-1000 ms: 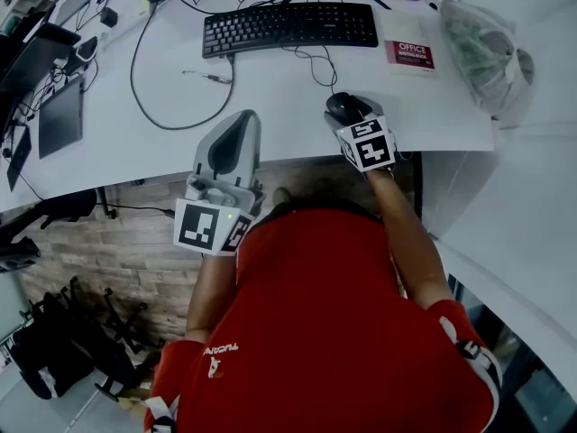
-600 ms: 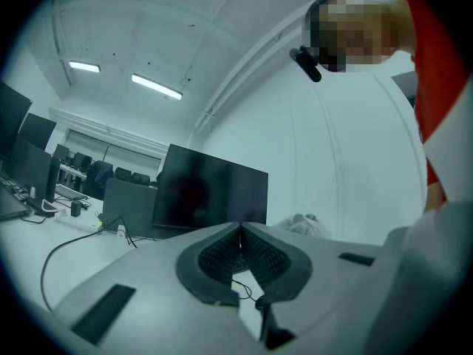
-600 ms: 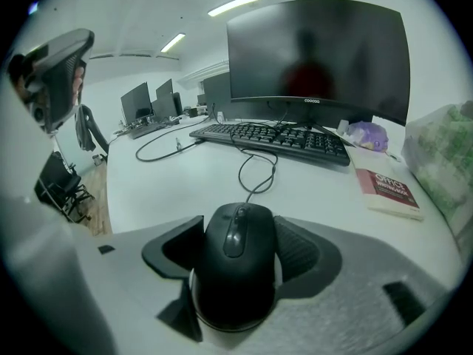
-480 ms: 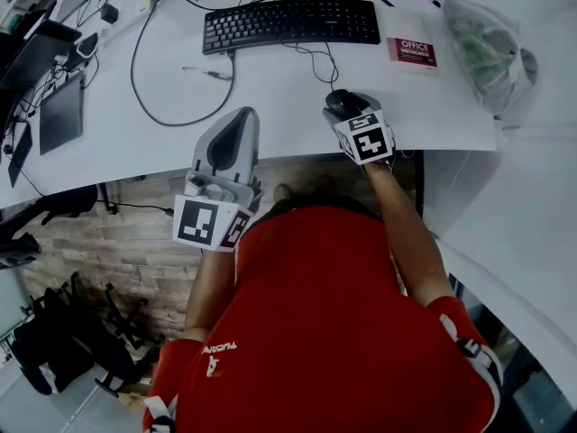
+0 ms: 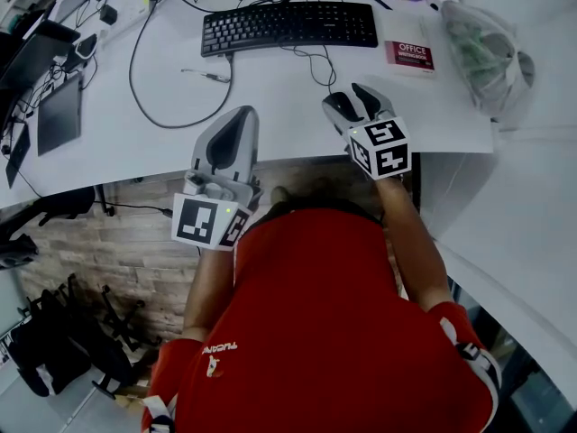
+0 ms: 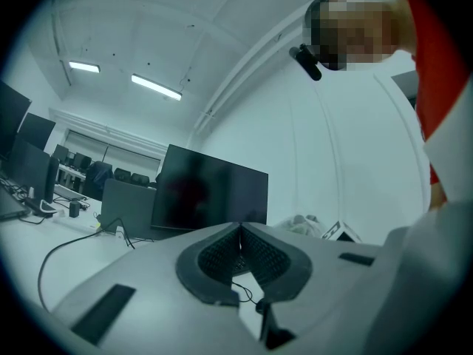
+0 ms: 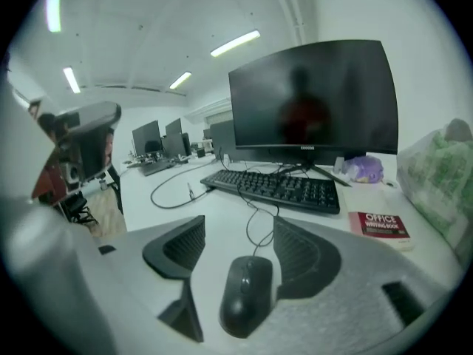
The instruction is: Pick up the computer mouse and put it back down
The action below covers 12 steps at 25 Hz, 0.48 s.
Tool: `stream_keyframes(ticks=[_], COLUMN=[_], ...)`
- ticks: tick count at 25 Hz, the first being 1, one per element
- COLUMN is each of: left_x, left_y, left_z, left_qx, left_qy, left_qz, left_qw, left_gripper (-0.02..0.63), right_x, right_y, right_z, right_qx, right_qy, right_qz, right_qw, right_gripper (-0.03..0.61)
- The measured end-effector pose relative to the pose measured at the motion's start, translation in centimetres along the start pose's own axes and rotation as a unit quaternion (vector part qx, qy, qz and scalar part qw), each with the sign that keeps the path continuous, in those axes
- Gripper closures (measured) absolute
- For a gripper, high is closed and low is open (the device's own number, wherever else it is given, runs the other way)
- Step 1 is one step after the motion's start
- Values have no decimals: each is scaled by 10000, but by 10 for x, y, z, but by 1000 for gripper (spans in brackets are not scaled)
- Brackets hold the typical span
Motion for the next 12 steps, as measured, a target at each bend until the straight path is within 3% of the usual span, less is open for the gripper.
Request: stream_keyframes(ticks=[4,12], left_x=[-1,1], left_y=[-4,-15], left_z=[-2,-1], left_qx=[-6,-27], left_qy=[-18,-24], left_qz=[72,227], left_qw=[10000,9997], left_gripper=[603,603], right_x=[22,61], right_y=[-43,-103], right_z=[-16,-56], right_qx=[24,277], right_qy=[-232,-686], right_qz=[736,1889], right_qw=[9970,9792], right_gripper=[339,528])
Point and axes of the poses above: the fingertips, and each gripper's own axes: x backward along the fingers, z to its right, y out of its underside, the point moved 6 cm from there along x, backward along the fingers, and after that the axes turned 4 degrees about z, right-handed, at the moved point
